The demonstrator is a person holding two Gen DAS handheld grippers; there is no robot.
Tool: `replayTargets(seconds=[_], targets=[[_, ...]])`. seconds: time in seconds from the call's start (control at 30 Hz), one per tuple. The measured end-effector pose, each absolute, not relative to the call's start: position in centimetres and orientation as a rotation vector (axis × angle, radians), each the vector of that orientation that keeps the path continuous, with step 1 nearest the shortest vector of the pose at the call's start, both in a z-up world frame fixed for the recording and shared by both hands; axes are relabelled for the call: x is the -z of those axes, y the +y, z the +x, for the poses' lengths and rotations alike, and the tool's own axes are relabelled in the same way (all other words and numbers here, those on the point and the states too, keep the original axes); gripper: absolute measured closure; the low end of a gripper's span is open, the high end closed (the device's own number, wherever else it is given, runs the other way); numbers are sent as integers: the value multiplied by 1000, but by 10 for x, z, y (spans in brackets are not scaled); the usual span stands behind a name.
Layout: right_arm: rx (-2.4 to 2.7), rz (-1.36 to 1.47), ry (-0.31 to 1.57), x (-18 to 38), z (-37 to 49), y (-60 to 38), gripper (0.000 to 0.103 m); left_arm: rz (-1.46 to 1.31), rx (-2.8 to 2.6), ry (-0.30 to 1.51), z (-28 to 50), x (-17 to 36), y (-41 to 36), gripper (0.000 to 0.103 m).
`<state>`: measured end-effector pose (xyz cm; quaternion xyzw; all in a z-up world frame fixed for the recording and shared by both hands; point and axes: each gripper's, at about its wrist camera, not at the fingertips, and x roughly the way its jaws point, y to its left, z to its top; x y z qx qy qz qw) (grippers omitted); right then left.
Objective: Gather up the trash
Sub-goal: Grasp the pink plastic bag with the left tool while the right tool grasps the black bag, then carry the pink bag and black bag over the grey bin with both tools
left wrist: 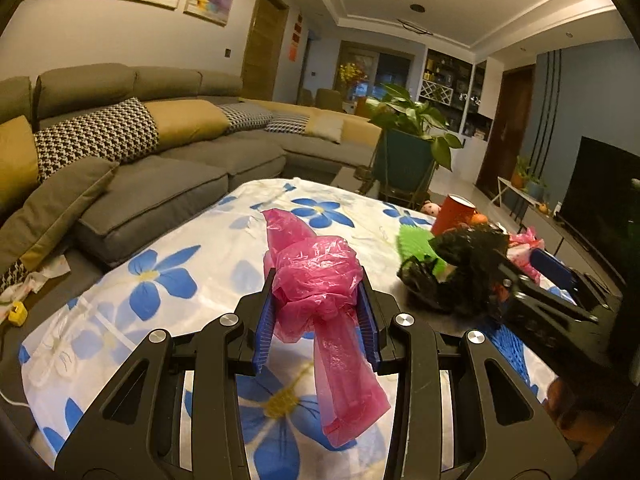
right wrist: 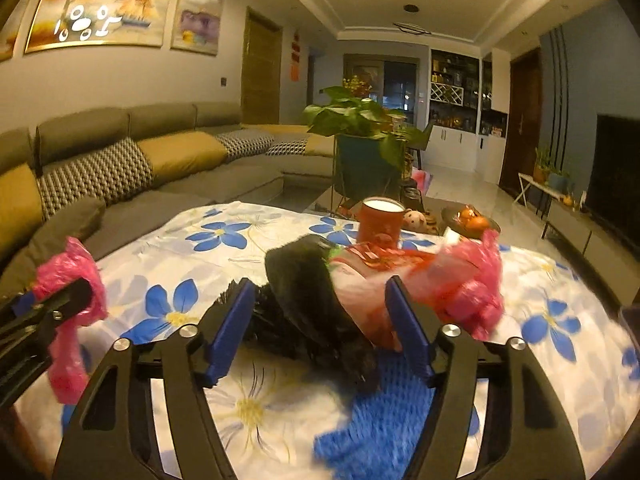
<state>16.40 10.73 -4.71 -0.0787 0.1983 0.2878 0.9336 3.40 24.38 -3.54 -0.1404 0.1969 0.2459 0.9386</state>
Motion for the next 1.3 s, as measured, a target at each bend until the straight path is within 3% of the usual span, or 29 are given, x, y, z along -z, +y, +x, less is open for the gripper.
replayTargets(seconds=[0.1,0.17,0.23,0.3,0.8,1.3], targets=[[-583,-199,416,52,172,120,55,-286,-510,398,35,36,250,67],[-589,-211,452,58,179,125,70,-290,-509,398,37,36,253,67],[-602,-208,471,62,182,124,92,-292,-508,401,37,38,254,67],[-619,-197,476,62,181,121,98,-295,-506,404,37,39,254,67],[-667,-5,360,33,108,20,100,-271,-468,379,25,29,228,67],[-495,58,296,21,93,-81,100,-204,-325,354,36,10,153,67]])
